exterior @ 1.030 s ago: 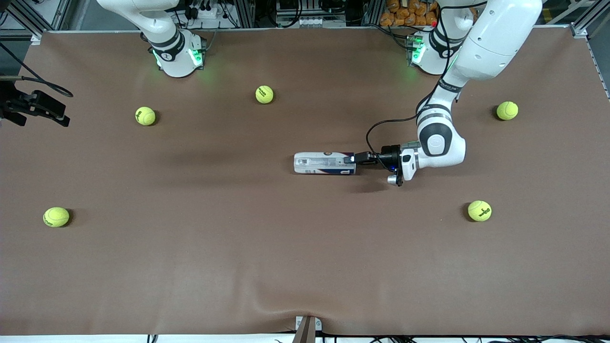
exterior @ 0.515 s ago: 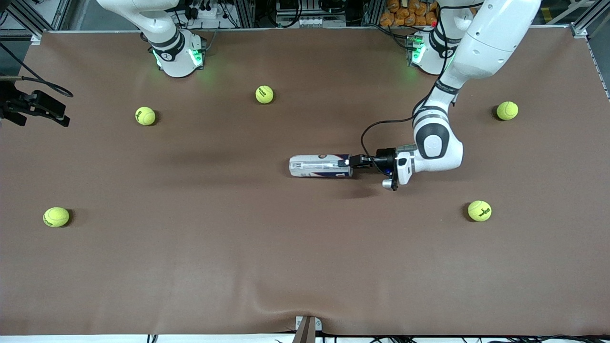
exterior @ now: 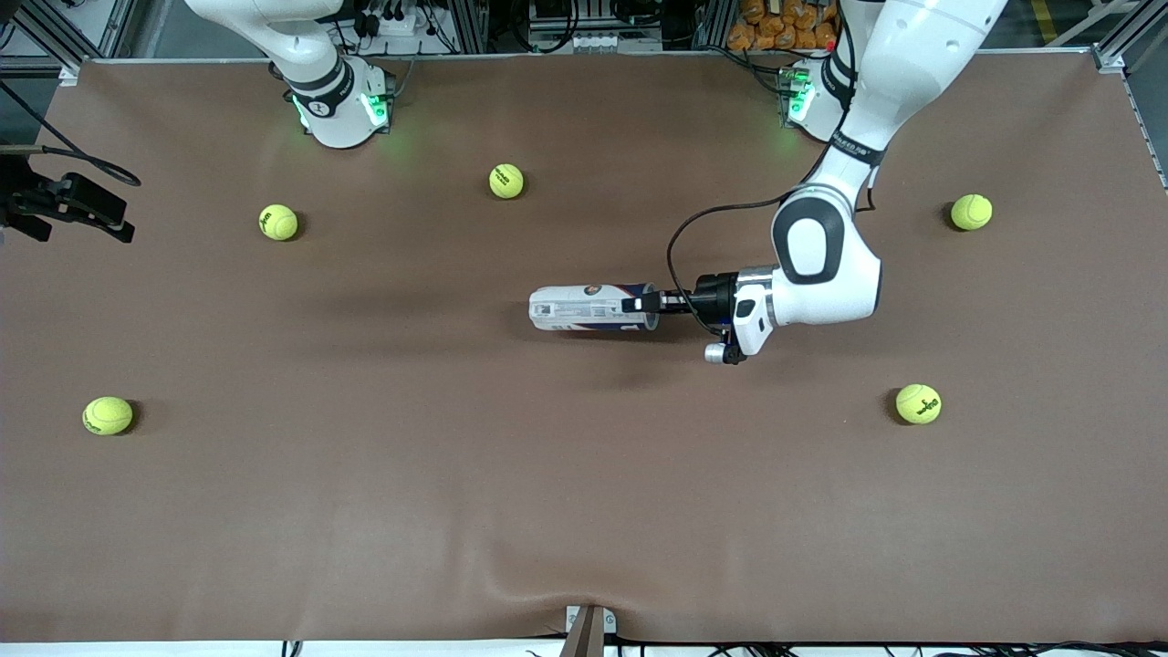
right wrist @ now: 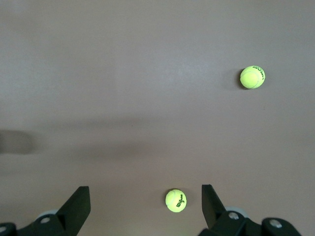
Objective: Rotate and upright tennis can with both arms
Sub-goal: 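Lift and rotate the can upright with the left gripper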
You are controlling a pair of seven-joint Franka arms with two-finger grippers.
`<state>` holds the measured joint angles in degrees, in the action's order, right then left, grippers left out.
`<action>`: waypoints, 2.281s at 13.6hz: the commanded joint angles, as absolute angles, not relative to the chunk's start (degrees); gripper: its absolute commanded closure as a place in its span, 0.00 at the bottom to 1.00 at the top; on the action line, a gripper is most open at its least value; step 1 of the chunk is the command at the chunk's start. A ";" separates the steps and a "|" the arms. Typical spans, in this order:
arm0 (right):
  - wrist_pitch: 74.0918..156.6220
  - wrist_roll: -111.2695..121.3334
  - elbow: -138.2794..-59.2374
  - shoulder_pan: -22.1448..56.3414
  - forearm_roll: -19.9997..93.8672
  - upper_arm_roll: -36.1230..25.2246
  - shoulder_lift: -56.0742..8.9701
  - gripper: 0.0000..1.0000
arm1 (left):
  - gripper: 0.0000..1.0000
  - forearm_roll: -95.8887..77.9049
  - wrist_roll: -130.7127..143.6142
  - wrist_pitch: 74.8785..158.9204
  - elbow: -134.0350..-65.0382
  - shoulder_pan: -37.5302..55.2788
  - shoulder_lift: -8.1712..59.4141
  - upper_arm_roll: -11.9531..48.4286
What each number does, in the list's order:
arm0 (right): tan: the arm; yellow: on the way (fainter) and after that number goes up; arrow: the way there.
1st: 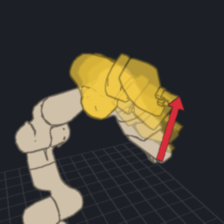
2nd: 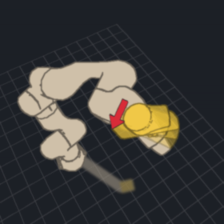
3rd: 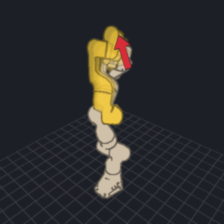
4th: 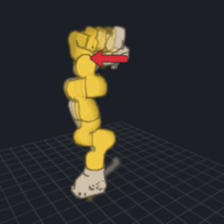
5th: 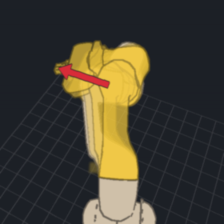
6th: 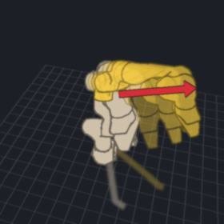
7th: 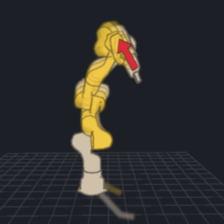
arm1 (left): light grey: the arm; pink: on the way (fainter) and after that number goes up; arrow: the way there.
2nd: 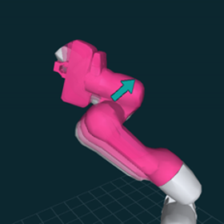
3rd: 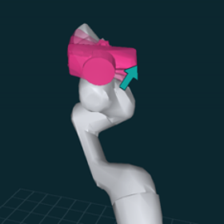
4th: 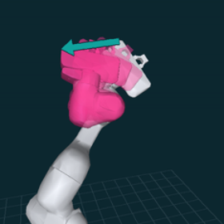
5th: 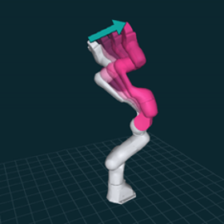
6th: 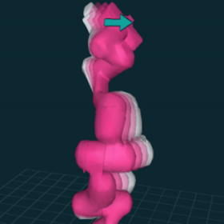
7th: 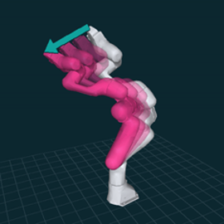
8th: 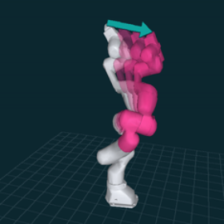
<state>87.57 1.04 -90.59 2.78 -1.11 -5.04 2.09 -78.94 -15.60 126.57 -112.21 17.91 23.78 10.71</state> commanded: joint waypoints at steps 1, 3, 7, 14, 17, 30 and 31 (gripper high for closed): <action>87.01 1.14 -89.74 2.81 -0.09 -5.10 1.85 0.00 | 1.00 -74.55 -6.28 130.68 -110.14 21.34 22.59 10.55; 87.01 1.14 -89.74 2.81 -0.09 -5.10 1.85 0.00 | 1.00 -66.84 3.98 134.02 -107.68 24.16 22.15 10.55; 87.01 1.14 -89.74 2.90 -0.09 -5.10 1.85 0.00 | 1.00 -42.70 32.18 135.00 -102.06 28.56 21.45 10.55; 87.01 1.05 -90.00 2.99 -0.09 -5.10 1.76 0.00 | 1.00 -14.18 60.44 125.43 -92.04 34.44 22.14 10.99; 87.27 1.05 -90.00 3.08 -0.09 -5.01 1.67 0.00 | 1.00 -4.07 66.34 118.41 -88.08 37.08 24.08 10.99; 86.92 1.05 -90.18 3.08 -0.09 -4.92 1.58 0.00 | 1.00 12.92 81.21 112.94 -82.18 44.74 32.17 10.46; 87.01 1.05 -90.18 3.08 -0.09 -4.92 1.58 0.00 | 1.00 12.92 81.21 112.94 -82.18 44.74 32.25 10.46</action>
<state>87.16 1.04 -90.66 2.89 -0.97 -4.81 1.84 11.52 80.18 114.69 -84.29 44.25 31.58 10.91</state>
